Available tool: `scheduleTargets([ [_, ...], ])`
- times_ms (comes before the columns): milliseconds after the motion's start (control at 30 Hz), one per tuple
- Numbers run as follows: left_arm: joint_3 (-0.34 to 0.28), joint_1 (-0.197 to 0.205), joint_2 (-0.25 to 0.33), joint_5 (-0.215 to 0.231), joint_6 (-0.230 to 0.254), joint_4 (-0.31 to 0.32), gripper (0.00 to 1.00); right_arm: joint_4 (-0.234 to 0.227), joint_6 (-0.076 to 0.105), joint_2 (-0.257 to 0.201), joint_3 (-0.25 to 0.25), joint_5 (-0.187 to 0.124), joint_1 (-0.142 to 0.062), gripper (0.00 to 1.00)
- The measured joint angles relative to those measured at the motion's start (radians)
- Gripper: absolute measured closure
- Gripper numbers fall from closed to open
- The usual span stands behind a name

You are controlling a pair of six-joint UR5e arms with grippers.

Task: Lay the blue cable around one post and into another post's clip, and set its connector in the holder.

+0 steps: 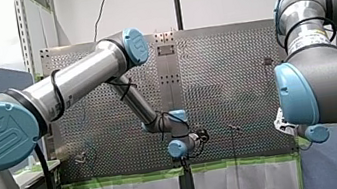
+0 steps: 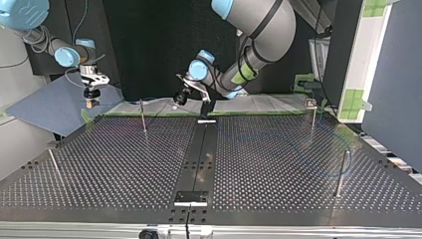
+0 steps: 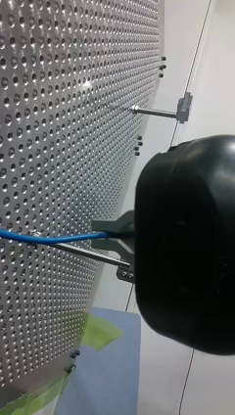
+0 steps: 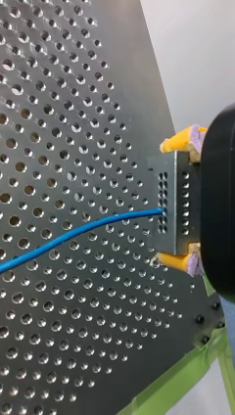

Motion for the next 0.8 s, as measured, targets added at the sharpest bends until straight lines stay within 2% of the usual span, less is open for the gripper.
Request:
scheduleTargets([
  [300, 0.008, 0.002, -0.003, 0.002, -0.016, 0.0, 0.99, 0.029, -0.003, 0.001, -0.025, 0.0, 0.002, 1.0],
  [800, 0.088, 0.005, -0.029, 0.012, -0.025, -0.043, 0.99, 0.059, 0.004, 0.002, -0.066, -0.006, 0.002, 1.0],
])
